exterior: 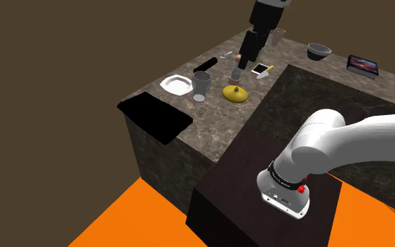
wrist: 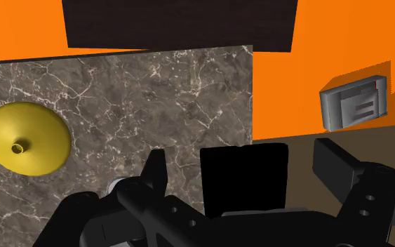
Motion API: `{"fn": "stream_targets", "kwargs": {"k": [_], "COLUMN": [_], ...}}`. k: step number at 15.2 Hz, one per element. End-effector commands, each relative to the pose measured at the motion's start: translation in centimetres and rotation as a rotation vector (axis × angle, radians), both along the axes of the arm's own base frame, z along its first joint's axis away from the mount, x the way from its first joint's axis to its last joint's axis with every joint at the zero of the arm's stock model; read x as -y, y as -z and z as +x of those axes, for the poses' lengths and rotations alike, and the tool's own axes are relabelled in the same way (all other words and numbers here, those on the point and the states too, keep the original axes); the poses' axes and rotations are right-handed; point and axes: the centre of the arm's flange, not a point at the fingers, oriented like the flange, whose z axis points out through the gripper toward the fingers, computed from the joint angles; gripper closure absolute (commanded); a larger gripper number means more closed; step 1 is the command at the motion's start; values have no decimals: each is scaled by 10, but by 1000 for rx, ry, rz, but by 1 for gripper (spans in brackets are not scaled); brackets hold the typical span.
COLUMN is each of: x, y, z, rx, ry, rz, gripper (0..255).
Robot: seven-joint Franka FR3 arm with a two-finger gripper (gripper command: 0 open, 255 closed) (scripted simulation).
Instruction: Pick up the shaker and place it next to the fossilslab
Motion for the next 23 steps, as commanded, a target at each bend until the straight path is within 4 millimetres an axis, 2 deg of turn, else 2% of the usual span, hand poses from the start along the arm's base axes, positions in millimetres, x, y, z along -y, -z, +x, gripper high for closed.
{"fn": "stream_targets", "kwargs": {"k": [1,23], "x": [0,241], "y": [0,106], "z": [0,92], "rx": [0,81], "ry": [0,15], "rz": [0,-50], "gripper": [0,0]}}
